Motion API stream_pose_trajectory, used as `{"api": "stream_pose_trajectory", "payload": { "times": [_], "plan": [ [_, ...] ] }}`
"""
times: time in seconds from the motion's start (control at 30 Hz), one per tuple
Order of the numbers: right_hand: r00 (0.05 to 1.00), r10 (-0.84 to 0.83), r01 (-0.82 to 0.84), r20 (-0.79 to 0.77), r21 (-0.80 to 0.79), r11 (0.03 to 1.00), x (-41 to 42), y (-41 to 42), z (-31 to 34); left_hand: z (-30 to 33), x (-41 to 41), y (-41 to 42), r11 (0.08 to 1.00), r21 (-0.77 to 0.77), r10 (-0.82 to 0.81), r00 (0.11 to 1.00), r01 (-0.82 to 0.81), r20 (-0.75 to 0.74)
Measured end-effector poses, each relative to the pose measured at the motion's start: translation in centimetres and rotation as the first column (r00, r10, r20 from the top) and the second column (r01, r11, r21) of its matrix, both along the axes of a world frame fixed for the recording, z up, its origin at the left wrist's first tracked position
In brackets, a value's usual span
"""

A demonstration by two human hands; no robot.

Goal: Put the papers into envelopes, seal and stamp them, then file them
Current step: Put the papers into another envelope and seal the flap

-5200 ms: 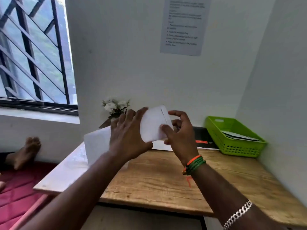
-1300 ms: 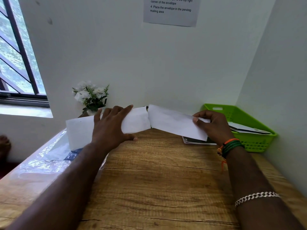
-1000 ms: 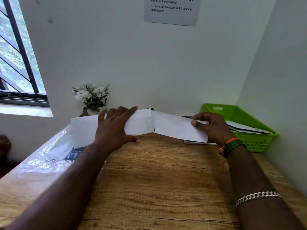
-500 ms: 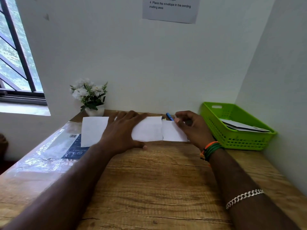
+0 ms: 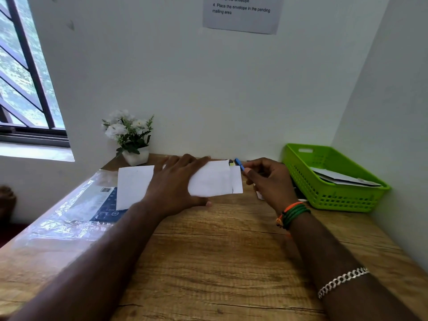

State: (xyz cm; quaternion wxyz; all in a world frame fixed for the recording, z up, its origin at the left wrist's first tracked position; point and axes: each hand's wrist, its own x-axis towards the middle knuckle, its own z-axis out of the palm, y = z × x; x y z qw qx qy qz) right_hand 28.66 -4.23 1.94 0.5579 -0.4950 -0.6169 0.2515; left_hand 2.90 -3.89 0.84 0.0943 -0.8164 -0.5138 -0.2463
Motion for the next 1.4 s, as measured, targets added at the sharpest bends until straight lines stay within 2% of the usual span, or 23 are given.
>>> {"api": "stream_pose_trajectory", "payload": {
  "times": [0.13,0.23,0.43,0.63,0.8,1.03,1.17,1.27,1.4],
  "plan": [
    [0.998,0.050,-0.050,-0.028,-0.014,0.999,-0.3,-0.4,0.1,0.1,0.3,-0.2,1.000,0.007,0.006,1.000,-0.006,0.003],
    [0.995,0.096,-0.096,0.032,-0.008,0.995,-1.0,-0.7,-0.1,0.0,0.5,-0.3,1.000,-0.019,-0.018,1.000,0.018,-0.012],
    [0.999,0.023,-0.024,0.044,0.021,0.999,-0.5,-0.5,0.1,0.2,0.2,-0.2,1.000,0.005,0.019,1.000,-0.019,0.016],
    [0.972,0.155,-0.142,0.178,-0.082,0.986,-1.4,-1.1,-0.2,0.1,0.5,-0.2,1.000,-0.022,-0.003,1.000,0.003,-0.009],
    [0.988,0.109,-0.103,0.111,-0.056,0.993,-1.2,-1.0,0.2,0.1,0.3,-0.1,1.000,-0.013,0.005,1.000,-0.005,0.009],
    [0.953,0.235,-0.196,0.192,-0.199,0.960,-2.4,-1.2,-0.3,-0.1,0.9,-0.2,1.000,-0.017,-0.018,1.000,0.018,-0.025],
    [0.989,0.144,-0.149,-0.038,-0.169,0.974,-2.5,-1.5,0.1,-0.1,1.0,-0.3,0.999,-0.044,0.002,0.998,-0.005,-0.062],
    [0.974,0.071,-0.108,-0.215,-0.166,0.980,-2.4,-1.7,0.5,0.0,1.1,-0.3,0.998,-0.068,0.008,0.995,-0.015,-0.101],
    [0.969,0.054,-0.109,-0.240,-0.222,0.969,-2.8,-1.9,0.3,0.0,1.3,-0.3,0.998,-0.054,0.012,0.994,-0.018,-0.113]
  ]
}}
